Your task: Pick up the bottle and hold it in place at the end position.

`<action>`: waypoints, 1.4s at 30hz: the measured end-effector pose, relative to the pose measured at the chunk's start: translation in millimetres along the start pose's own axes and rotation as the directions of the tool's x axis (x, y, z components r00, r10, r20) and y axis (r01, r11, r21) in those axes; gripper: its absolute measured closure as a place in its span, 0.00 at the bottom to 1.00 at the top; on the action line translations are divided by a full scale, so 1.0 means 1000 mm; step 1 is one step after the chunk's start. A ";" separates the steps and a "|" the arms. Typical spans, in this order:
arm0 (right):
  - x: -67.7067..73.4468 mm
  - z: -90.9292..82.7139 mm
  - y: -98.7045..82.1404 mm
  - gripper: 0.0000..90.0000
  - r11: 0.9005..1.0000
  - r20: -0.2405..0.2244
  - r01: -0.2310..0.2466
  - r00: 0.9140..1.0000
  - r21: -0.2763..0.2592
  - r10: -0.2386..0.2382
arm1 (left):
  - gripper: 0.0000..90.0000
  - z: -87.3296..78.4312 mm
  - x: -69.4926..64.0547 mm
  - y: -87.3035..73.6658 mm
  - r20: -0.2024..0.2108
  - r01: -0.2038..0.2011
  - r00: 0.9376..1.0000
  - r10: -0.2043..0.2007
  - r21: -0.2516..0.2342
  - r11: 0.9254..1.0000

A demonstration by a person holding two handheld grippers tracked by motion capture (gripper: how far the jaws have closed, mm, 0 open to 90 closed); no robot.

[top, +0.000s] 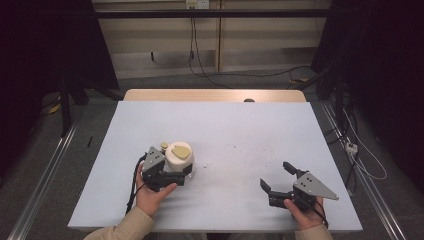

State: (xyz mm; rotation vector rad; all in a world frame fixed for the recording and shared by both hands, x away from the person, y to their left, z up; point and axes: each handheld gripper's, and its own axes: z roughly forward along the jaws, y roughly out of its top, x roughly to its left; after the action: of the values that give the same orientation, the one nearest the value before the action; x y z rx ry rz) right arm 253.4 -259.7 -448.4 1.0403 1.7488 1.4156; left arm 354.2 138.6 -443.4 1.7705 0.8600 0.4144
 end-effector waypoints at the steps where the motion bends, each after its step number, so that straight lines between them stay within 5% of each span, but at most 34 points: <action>1: 0.000 0.000 0.000 0.05 1.000 0.001 -0.003 1.000 -0.001 0.003 | 0.05 0.002 0.000 0.001 -0.003 -0.001 1.000 0.001 -0.003 1.000; 26: -0.001 -0.001 0.000 0.05 1.000 -0.004 -0.007 1.000 -0.003 0.007 | 0.04 0.013 -0.004 -0.001 -0.030 -0.036 0.999 0.036 0.006 0.999; 42: -0.002 -0.001 0.000 0.05 1.000 -0.002 -0.009 1.000 -0.007 0.009 | 0.06 0.015 -0.007 0.003 -0.052 -0.024 0.998 0.024 0.008 1.000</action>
State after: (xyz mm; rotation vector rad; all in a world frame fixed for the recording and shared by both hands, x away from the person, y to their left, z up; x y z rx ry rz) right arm 253.2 -261.6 -447.7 1.0446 1.7420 1.4273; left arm 360.0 123.5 -445.4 1.7847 0.8782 0.4753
